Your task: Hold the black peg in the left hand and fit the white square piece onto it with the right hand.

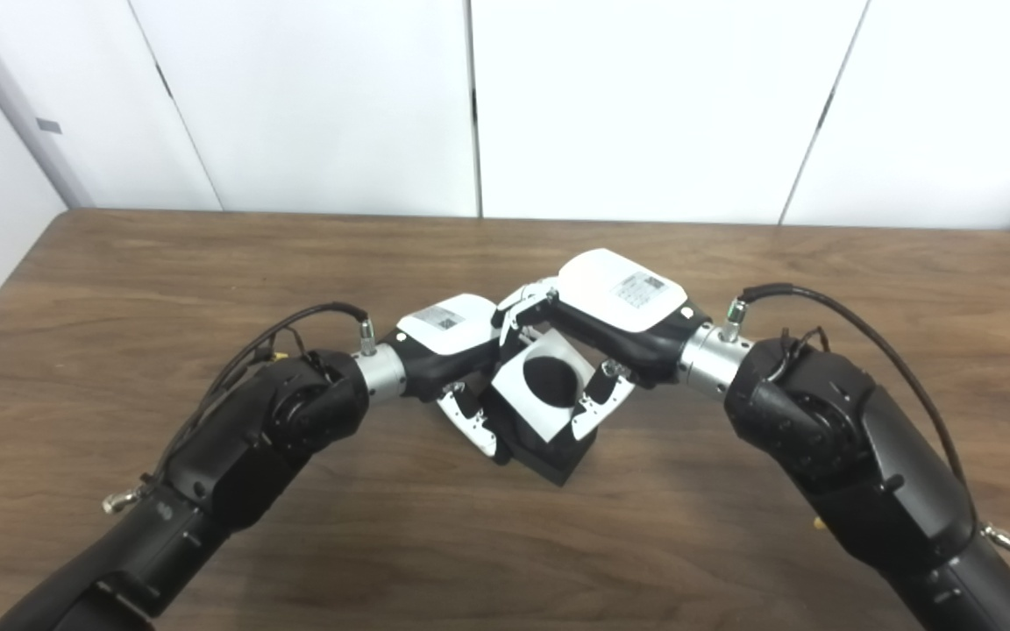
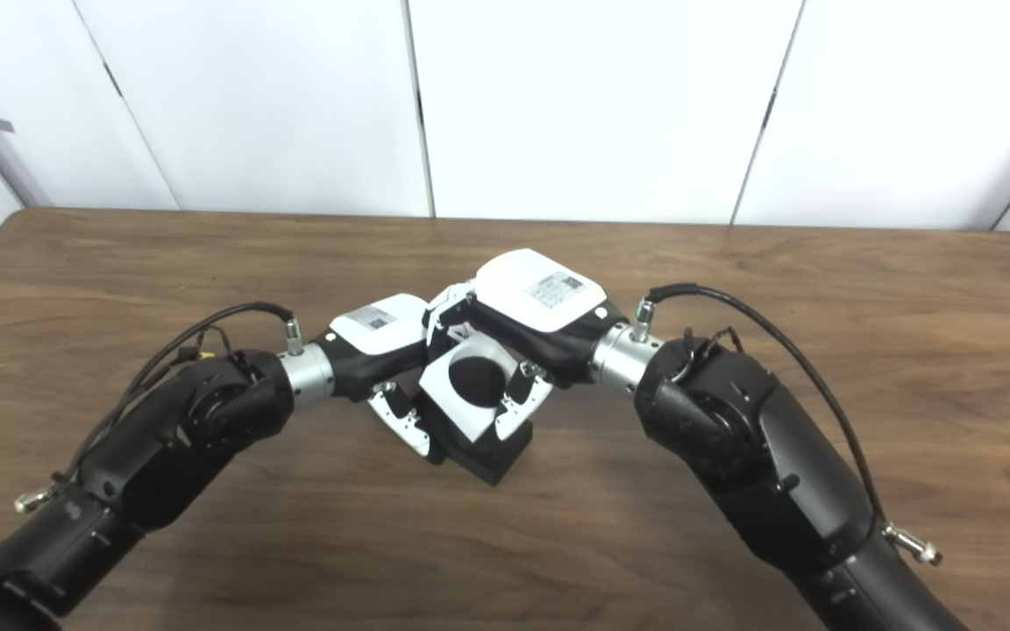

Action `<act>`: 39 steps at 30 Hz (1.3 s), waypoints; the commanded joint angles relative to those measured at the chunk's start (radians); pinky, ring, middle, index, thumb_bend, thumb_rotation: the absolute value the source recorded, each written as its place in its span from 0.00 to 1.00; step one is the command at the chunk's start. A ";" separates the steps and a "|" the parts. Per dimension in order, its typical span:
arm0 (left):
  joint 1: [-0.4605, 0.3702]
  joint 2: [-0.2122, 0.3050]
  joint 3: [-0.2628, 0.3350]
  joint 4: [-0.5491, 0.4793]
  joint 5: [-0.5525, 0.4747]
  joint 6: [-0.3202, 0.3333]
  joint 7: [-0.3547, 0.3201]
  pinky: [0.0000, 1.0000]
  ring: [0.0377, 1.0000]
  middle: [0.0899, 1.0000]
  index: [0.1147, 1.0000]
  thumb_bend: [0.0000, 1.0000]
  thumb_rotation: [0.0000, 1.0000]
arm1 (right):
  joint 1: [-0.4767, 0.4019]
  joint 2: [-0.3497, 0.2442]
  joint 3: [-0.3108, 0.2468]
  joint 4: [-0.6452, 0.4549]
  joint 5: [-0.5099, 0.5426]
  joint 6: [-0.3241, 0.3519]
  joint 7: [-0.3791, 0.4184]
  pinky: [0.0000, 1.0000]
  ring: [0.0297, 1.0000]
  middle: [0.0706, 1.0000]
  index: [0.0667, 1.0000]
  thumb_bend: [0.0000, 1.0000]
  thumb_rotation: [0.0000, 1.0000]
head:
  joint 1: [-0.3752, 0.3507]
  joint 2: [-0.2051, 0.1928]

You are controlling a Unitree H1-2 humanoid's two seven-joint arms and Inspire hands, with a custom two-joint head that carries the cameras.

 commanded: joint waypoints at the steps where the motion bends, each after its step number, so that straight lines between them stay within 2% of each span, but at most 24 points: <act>1: 0.024 -0.019 -0.059 0.017 0.025 -0.032 -0.063 0.73 0.89 0.85 0.42 0.52 0.06 | 0.018 0.030 0.047 0.029 -0.019 0.006 0.047 0.64 0.74 0.78 0.46 0.52 0.16 | 0.001 0.001; 6: 0.021 -0.018 -0.066 0.013 0.043 -0.040 -0.056 0.70 0.90 0.85 0.42 0.52 0.07 | 0.026 0.041 0.046 0.031 -0.029 0.009 0.033 0.64 0.73 0.77 0.46 0.52 0.16 | 0.001 0.001; 10: 0.019 -0.018 -0.065 0.014 0.037 -0.042 -0.059 0.72 0.92 0.85 0.43 0.52 0.07 | 0.028 0.046 0.047 0.028 -0.036 0.024 0.038 0.65 0.74 0.78 0.46 0.52 0.16 | 0.000 0.004; 15: 0.025 -0.022 -0.059 0.018 0.033 -0.027 -0.057 0.69 0.89 0.85 0.43 0.52 0.07 | 0.033 0.053 0.043 0.022 -0.041 0.044 0.043 0.67 0.75 0.78 0.46 0.52 0.16 | -0.003 0.004; 16: 0.026 -0.022 -0.058 0.019 0.030 -0.024 -0.058 0.69 0.88 0.84 0.43 0.52 0.07 | 0.033 0.053 0.043 0.020 -0.042 0.051 0.046 0.67 0.76 0.79 0.50 0.59 0.19 | -0.003 0.004; 17: 0.026 -0.023 -0.057 0.020 0.027 -0.023 -0.059 0.70 0.88 0.84 0.43 0.52 0.07 | 0.033 0.053 0.044 0.018 -0.043 0.054 0.047 0.67 0.76 0.80 0.65 0.77 0.27 | -0.002 0.004; 21: 0.025 -0.023 -0.057 0.023 0.022 -0.024 -0.061 0.71 0.87 0.83 0.42 0.52 0.07 | 0.032 0.049 0.043 0.011 -0.045 0.060 0.049 0.66 0.77 0.83 0.79 0.88 0.32 | -0.002 0.004; 24: 0.027 -0.023 -0.055 0.022 0.018 -0.023 -0.062 0.70 0.86 0.82 0.42 0.52 0.07 | 0.031 0.049 0.040 0.013 -0.041 0.059 0.044 0.66 0.78 0.85 0.87 0.91 0.33 | -0.003 0.004; 26: 0.028 -0.023 -0.054 0.019 0.015 -0.020 -0.065 0.70 0.85 0.82 0.42 0.52 0.07 | 0.029 0.049 0.036 0.013 -0.037 0.059 0.042 0.65 0.79 0.86 0.88 0.93 0.33 | -0.004 0.005; 32: 0.029 -0.023 -0.056 0.012 0.025 -0.017 -0.061 0.70 0.84 0.82 0.43 0.52 0.07 | 0.016 0.055 0.020 0.006 -0.028 0.075 0.040 0.68 0.82 0.89 0.90 0.94 0.35 | -0.003 0.007; 39: 0.031 -0.021 -0.059 0.011 0.040 -0.024 -0.050 0.69 0.83 0.82 0.43 0.52 0.07 | -0.004 0.060 0.008 -0.003 -0.024 0.092 0.041 0.69 0.84 0.90 0.89 0.94 0.32 | -0.003 0.006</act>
